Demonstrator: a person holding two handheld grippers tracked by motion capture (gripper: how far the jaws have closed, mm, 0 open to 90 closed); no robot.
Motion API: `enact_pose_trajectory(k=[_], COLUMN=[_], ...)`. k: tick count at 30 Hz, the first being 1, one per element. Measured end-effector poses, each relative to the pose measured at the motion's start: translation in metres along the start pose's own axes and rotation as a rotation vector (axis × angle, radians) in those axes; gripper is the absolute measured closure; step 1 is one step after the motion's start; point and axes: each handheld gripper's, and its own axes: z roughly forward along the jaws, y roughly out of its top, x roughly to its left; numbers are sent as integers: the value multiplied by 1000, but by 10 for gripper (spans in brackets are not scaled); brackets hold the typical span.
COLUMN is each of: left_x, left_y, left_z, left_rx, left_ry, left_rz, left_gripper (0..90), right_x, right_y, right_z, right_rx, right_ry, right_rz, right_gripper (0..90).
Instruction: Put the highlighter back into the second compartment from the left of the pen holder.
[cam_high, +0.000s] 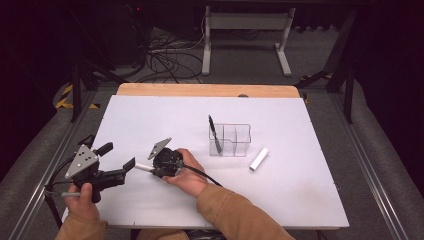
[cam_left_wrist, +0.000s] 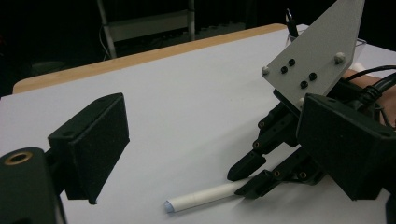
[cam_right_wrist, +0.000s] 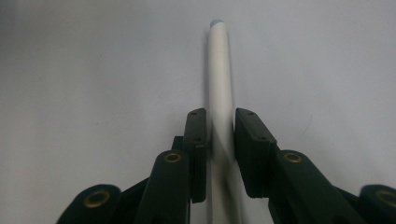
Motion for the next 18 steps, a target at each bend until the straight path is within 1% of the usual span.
enact_pose_trajectory(k=[2, 6, 11, 14, 18], left_x=[0, -1, -1, -1, -1], left_y=[0, 0, 0, 0, 0], left_z=[0, 0, 1, 1, 2], left_rx=[1, 1, 2, 3, 5], left_ry=[-1, -1, -2, -3, -5], left_rz=[0, 0, 3, 3, 3], left_gripper=[102, 102, 102, 102, 102], right_x=[-1, -1, -1, 0, -1], right_y=[0, 1, 2, 3, 4], right_z=[0, 1, 2, 3, 4], right_rx=[4, 3, 5, 3, 6], right_ry=[-1, -3, -2, -2, -3], right_rz=[-9, -1, -6, 10, -4], right_gripper=[767, 780, 777, 778, 784])
